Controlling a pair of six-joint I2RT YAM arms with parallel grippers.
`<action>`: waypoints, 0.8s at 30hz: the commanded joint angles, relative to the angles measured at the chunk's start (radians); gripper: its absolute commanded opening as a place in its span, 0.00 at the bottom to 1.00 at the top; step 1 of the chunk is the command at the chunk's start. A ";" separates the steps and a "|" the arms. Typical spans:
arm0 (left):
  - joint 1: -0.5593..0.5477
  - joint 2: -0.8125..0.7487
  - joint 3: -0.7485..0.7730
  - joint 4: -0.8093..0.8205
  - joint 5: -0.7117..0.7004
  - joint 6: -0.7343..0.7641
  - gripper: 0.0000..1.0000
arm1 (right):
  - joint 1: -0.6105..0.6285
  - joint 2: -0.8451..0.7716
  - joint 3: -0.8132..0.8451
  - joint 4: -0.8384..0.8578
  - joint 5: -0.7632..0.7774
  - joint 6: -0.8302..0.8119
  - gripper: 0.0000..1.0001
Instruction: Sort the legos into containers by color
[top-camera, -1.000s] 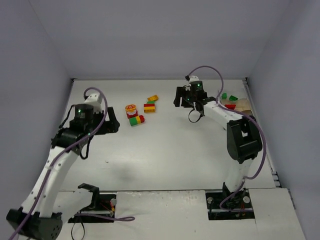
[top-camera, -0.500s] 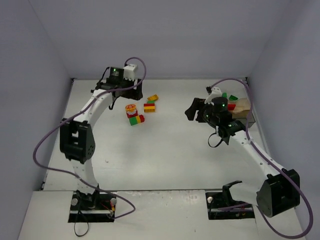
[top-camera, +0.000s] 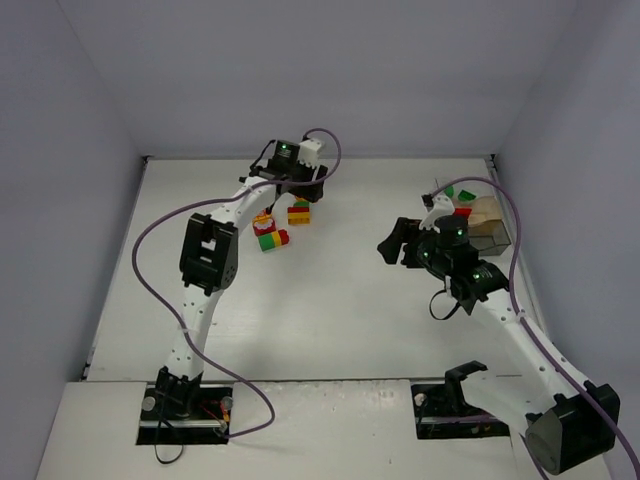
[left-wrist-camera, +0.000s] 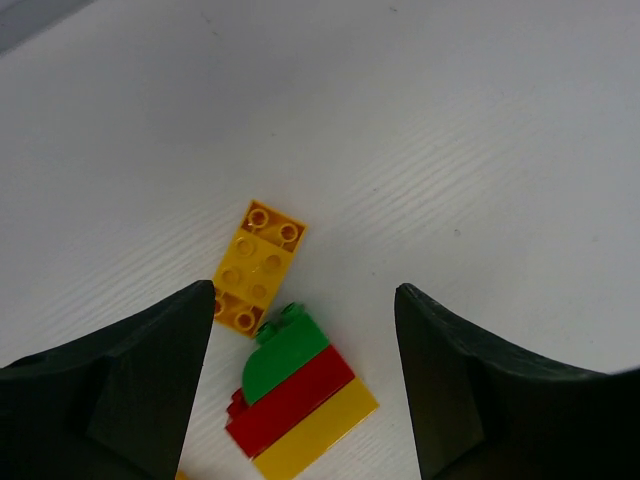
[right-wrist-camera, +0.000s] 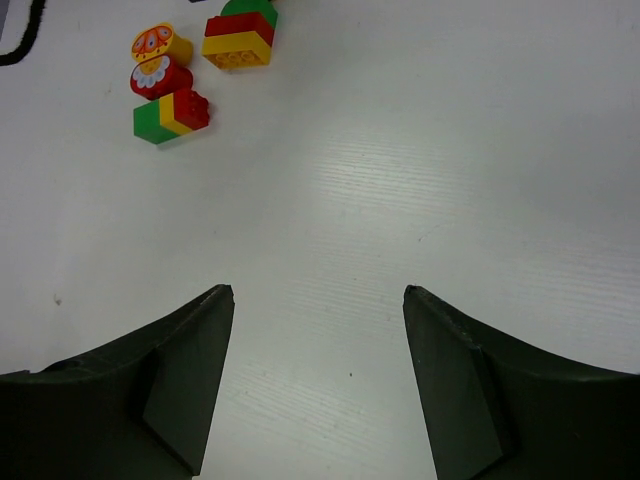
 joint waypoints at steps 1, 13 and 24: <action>-0.017 0.011 0.095 0.048 -0.041 0.023 0.64 | 0.004 -0.049 -0.003 -0.002 -0.014 0.013 0.65; -0.028 0.105 0.153 0.084 -0.199 0.097 0.60 | 0.005 -0.102 -0.015 -0.045 -0.025 -0.027 0.66; -0.029 0.090 0.091 0.097 -0.185 0.082 0.54 | 0.005 -0.056 -0.012 -0.050 -0.025 -0.050 0.66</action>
